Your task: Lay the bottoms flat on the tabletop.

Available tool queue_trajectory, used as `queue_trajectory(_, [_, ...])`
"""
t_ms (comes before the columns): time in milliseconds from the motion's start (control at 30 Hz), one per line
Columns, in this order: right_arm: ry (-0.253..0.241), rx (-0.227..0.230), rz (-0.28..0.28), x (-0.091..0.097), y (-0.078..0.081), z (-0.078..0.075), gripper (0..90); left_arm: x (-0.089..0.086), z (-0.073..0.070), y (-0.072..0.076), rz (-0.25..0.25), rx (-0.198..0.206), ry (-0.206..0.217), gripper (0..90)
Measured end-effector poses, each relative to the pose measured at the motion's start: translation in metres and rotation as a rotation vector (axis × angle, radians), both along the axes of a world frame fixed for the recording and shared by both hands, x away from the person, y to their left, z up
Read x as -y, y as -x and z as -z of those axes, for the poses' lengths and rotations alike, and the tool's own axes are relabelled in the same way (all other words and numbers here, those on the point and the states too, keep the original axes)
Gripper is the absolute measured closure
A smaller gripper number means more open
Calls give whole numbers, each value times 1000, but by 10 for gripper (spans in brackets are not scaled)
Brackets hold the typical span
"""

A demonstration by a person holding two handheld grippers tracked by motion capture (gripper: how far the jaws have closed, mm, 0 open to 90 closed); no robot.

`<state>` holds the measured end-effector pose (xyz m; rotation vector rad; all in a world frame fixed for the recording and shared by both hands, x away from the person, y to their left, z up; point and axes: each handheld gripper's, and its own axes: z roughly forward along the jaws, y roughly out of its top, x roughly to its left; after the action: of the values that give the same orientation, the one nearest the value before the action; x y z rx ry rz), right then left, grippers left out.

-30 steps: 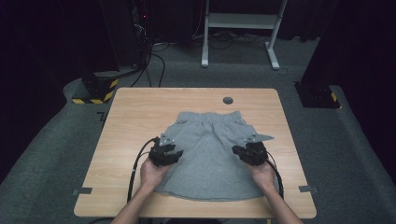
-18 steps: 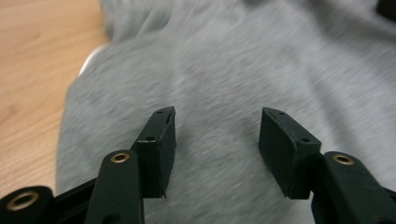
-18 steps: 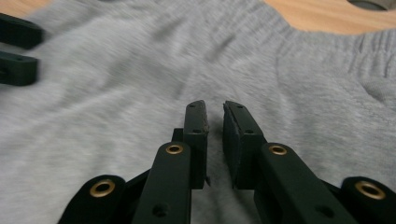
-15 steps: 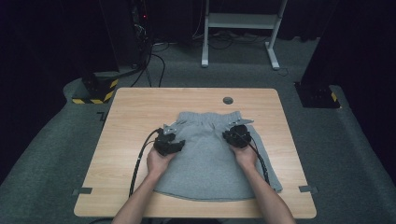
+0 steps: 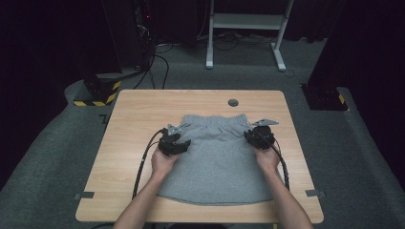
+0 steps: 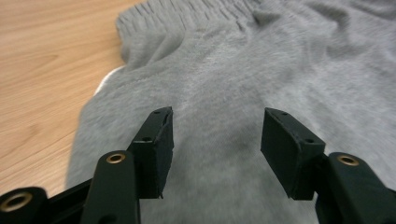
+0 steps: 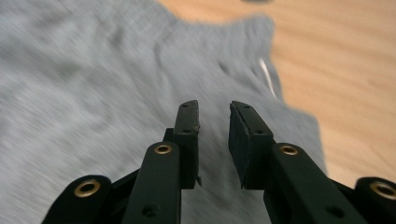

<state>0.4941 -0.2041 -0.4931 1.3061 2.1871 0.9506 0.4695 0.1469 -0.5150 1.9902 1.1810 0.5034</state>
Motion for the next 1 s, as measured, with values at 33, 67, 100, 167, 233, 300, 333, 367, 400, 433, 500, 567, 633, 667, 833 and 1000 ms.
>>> queue_trajectory(33, [18,-29,12,7,-1,5,726,-3,6,-6,-27,-2,0,450])
queue_trajectory(67, [22,-34,24,11,-1,7,726,-7,10,-8,-30,-11,6,453])
queue_trajectory(100, [27,-44,37,15,-2,10,725,-10,10,-9,-32,-10,16,457])
queue_trajectory(167, [47,-67,66,26,-4,18,710,-15,9,-10,-52,-9,3,465])
queue_trajectory(233, [19,-55,63,32,-3,20,701,-17,8,-9,-55,-9,-11,461])
queue_trajectory(300, [24,-49,80,36,0,15,654,-20,2,-4,-52,-30,-12,440])
queue_trajectory(333, [21,-29,63,35,4,11,636,-19,-1,-1,-44,-33,-15,436])
queue_trajectory(367, [2,-16,41,33,9,6,614,-17,-5,3,-32,-39,-20,432])
queue_trajectory(400, [-13,-6,13,30,16,2,593,-14,-9,9,-10,-39,-31,426])
queue_trajectory(433, [-17,5,-20,26,24,-2,575,-11,-11,17,15,-25,-39,424])
queue_trajectory(500, [-16,11,-85,19,44,-5,542,-7,-15,36,70,-19,-51,426])
queue_trajectory(567, [-9,3,-141,14,65,-4,517,-4,-14,55,108,-31,-51,422])
queue_trajectory(633, [-4,-15,-179,11,82,0,492,-5,-11,70,125,-39,-55,420])
queue_trajectory(667, [-4,-24,-190,10,88,3,482,-5,-10,76,131,-45,-52,419])
queue_trajectory(833, [44,-58,-201,4,103,13,438,-6,-1,87,118,-57,-75,398])
queue_trajectory(1000, [53,-73,-203,-1,97,21,434,-7,3,81,87,-60,-58,380])
